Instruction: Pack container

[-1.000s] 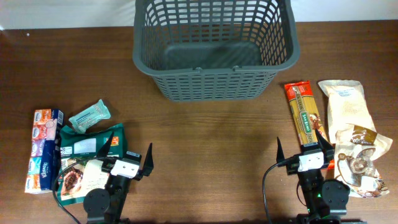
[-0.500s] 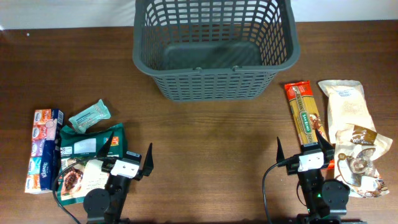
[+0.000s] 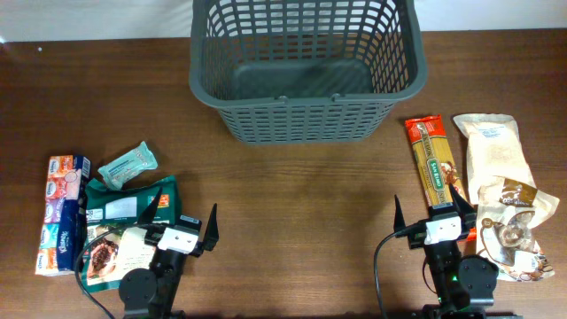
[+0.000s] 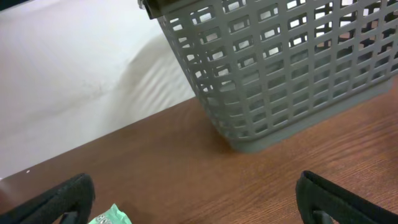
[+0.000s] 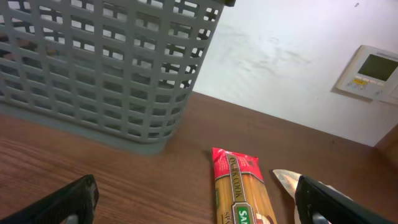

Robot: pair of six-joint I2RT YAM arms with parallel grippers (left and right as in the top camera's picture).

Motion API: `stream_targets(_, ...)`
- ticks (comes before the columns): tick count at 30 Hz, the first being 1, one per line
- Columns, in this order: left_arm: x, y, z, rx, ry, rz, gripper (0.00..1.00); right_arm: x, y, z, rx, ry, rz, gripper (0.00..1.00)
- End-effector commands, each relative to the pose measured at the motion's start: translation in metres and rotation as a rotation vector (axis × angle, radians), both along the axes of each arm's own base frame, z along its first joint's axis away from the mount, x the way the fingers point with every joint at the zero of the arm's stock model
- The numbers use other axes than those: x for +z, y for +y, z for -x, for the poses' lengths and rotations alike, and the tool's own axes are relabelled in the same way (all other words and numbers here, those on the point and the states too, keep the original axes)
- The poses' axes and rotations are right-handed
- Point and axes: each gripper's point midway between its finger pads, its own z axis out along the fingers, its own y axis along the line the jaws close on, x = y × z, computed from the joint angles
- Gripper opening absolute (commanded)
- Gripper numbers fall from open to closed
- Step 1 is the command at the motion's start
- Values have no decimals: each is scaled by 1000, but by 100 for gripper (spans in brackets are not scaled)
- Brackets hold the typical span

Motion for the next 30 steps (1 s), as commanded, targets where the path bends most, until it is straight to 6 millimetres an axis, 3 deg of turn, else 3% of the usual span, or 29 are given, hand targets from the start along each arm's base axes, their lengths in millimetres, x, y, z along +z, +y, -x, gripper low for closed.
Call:
stream_targets(1,-1,0,0,2,6,10,99,-3,-3,0,-13,6,3,99)
stream_targets(30,-1,0,0,2,6,10,99,1,-1,0,-4,-9,3,99)
